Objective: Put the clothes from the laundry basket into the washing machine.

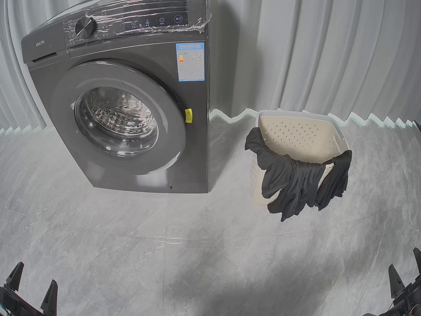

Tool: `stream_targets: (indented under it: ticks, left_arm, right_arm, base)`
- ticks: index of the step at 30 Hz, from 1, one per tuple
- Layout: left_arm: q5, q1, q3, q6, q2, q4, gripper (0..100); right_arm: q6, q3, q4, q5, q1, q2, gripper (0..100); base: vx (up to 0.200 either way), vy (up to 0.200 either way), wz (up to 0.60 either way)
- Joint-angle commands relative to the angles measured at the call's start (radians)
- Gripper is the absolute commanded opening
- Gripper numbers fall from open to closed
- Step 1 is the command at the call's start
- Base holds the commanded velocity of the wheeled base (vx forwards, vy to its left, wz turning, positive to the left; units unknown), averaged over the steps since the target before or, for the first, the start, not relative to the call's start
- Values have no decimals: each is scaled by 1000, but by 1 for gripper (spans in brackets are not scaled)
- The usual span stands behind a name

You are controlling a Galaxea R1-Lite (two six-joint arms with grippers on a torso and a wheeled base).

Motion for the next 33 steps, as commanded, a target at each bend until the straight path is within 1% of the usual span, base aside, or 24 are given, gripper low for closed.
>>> stream_targets:
  ticks: [1, 23, 32, 33]
  left_arm:
    - [-1, 0, 18, -1, -16, 0, 100]
    - [-1, 0, 16, -4, -16, 0, 100]
    - [1, 0, 16, -5, -16, 0, 100]
    - [1, 0, 16, -5, -16, 0, 100]
  right_arm:
    - [0, 18, 0, 0, 0, -16, 100]
    - [0, 18, 0, 0, 0, -16, 100]
    - [0, 18, 0, 0, 0, -16, 100]
    - [0, 18, 0, 0, 0, -16, 100]
  base:
    - [0, -200, 0]
    - [0, -200, 0]
    - [0, 0, 0]
    - [0, -200, 0]
